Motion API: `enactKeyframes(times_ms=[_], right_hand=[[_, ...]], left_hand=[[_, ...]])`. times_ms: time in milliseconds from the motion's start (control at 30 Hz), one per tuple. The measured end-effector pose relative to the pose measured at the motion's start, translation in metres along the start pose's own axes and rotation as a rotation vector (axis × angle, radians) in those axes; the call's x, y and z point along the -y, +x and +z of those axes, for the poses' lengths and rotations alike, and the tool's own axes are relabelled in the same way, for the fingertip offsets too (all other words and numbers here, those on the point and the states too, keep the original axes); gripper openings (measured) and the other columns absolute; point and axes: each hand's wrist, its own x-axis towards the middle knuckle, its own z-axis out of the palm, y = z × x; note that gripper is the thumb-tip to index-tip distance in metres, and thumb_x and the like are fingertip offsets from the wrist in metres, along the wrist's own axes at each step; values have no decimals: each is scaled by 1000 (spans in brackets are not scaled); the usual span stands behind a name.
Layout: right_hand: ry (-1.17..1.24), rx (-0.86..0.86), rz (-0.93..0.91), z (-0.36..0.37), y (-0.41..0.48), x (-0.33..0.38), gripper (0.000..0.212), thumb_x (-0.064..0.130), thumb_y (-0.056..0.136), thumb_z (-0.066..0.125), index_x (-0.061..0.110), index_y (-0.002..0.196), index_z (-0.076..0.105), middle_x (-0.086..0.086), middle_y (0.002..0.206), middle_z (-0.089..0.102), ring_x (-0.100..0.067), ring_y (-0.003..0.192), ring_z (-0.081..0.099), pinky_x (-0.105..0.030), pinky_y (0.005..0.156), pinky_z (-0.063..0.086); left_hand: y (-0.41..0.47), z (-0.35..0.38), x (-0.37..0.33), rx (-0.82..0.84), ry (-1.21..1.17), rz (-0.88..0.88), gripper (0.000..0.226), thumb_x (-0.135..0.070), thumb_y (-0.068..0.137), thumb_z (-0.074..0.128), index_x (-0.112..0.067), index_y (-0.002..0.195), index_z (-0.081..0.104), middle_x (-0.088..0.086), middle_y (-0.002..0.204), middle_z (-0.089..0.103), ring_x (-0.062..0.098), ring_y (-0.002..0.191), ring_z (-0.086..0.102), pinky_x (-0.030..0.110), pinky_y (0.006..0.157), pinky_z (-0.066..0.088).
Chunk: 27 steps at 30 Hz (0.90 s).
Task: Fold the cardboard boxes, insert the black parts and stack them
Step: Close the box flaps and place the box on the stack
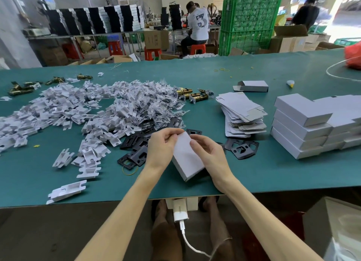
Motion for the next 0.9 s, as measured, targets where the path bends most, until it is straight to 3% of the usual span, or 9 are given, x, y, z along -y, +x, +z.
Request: enactKeyframes(times_ms=[100,167,267,333,400,567,700,833,900], right_hand=[[-184,104,-7,4,-2,2,46,35,93,72,20,135,61,13,127,66,-2,114,62,-21,96,47],[-356,172,-28,8,-4,3,70,44,87,77,22,146,48,15,137,54,-1,125,51,-20,102,39],[-507,277,-50,12,-7,3,105,54,75,83,19,158,28,11,148,35,-1,134,33,-18,106,28],[-544,326,-45,12,-7,1,117,57,71,85,18,160,20,9,149,29,-4,137,29,-21,112,27],[-554,326,-50,12,-7,0,116,53,73,86,17,161,19,9,145,29,-6,135,30,-19,110,27],[-514,249,-56,12,-5,-1,100,42,76,80,17,158,29,10,134,36,0,120,36,4,92,26],[-497,215,-55,10,-6,1,97,49,73,72,17,156,33,11,134,40,8,113,36,6,87,27],[-518,207,-75,9,-7,3,93,47,77,74,15,155,37,10,136,42,2,120,38,4,90,27],[-539,199,-95,9,-8,5,89,45,80,77,14,154,38,9,141,45,-3,126,41,-1,95,28]], left_hand=[[2,-1,9,-126,1,-60,27,3,100,55,-8,107,79,3,102,78,17,98,71,29,87,54],[3,-1,13,-185,4,-80,28,2,99,55,-10,104,80,0,100,78,14,98,71,27,87,53],[4,0,14,-213,-37,-98,27,2,97,58,-13,99,81,-3,96,79,11,95,71,24,82,51],[5,0,14,-199,-44,-110,28,2,97,59,-14,96,81,-3,92,79,12,92,71,24,80,51],[7,-2,14,-160,-40,-122,31,2,96,58,-17,93,81,-5,90,79,11,90,70,25,78,52],[9,-7,11,-82,-35,-109,34,1,96,57,-23,90,81,-9,89,79,8,90,69,23,77,50],[6,-8,11,-41,-46,-98,33,-2,99,56,-25,96,80,-11,95,79,4,92,68,21,75,46],[6,-12,11,-44,-67,-134,32,-6,100,55,-24,100,81,-12,87,75,3,67,58,27,57,40],[5,-14,10,-50,-84,-145,32,-5,101,54,-23,99,81,-10,84,74,2,62,54,27,54,39]])
